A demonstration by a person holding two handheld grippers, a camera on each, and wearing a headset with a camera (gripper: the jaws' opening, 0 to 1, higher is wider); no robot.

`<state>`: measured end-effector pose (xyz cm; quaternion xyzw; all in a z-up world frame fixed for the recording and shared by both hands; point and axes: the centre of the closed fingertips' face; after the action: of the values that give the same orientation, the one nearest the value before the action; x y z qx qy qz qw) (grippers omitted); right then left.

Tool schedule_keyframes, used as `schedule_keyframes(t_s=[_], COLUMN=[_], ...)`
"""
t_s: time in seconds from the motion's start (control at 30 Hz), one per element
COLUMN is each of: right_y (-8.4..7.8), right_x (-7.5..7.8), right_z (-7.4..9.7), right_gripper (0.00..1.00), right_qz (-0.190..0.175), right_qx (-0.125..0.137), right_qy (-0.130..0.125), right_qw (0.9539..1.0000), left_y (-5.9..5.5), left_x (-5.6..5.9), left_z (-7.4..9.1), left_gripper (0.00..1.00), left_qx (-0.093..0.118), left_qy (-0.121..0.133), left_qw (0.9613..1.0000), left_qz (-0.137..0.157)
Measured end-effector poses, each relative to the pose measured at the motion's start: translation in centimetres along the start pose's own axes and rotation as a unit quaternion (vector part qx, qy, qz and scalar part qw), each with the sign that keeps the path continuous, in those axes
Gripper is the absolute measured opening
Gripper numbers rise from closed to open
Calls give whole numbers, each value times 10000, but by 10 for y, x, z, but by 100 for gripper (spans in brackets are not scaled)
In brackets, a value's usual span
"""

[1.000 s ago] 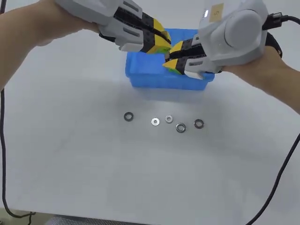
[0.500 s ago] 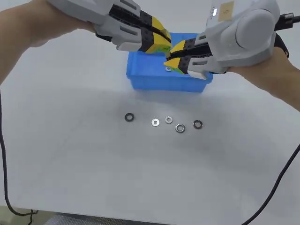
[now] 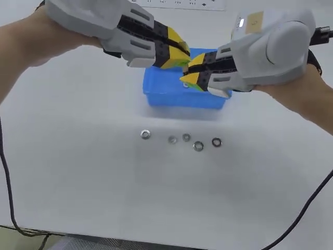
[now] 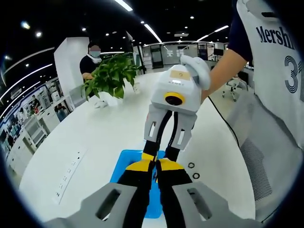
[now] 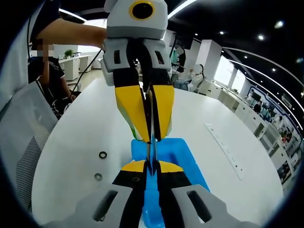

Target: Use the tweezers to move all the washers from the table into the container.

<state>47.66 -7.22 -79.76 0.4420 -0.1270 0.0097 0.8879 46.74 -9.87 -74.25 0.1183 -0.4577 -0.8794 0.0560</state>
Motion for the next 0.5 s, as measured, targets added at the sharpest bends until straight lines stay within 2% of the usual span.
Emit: schedule_keyframes(t_s=[0.3, 0.5], right_y=[18, 22], right_x=[-15, -35], right_z=[11, 18], right_gripper=[9, 9], right_qz=[-2, 7], right_qx=[154, 190], right_qy=[-32, -15], right_qw=[9999, 9998], left_y=[14, 19], left_x=[17, 38], left_z=[14, 20], left_gripper=[8, 8], left_qx=[29, 27], left_qy=[117, 118], left_qw=[9999, 9998], left_qz=[-85, -126])
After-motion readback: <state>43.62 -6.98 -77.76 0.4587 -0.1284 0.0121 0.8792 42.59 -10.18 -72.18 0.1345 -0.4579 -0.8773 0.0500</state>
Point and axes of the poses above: the centre of the closed fingertips' face, and the gripper's own axes: z roughly backward along the fingers, x roughly to its right, y roughly out of its top, and after that the axes turned 3 degrees about -x, right-handed
